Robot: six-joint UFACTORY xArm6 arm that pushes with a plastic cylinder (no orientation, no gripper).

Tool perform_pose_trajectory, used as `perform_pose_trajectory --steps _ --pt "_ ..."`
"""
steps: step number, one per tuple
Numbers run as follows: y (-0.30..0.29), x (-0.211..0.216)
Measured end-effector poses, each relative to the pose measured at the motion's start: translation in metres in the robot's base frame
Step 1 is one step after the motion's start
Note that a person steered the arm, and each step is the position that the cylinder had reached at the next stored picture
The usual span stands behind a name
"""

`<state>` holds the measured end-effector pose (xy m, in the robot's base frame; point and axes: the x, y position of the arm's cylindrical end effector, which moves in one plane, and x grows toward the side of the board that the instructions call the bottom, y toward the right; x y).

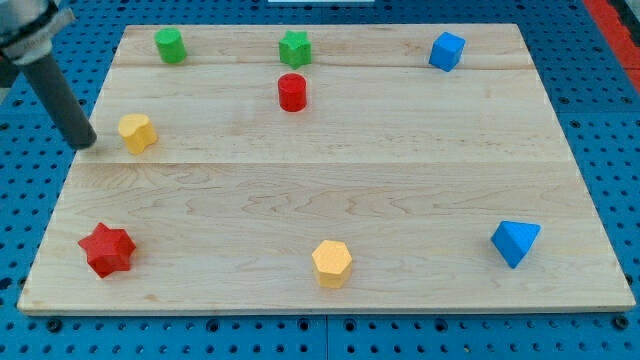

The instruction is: Slide yellow heart to the right side of the board

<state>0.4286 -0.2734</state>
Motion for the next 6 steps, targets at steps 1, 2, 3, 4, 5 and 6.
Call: perform_pose_trajectory --steps 1,2,3,4,5,6 --pt "0.042 0.002" --pt "0.006 0.002" --pt "-0.014 -0.024" --pt "0.024 -0.036" --pt "0.096 -0.022" --pt "0.134 -0.012"
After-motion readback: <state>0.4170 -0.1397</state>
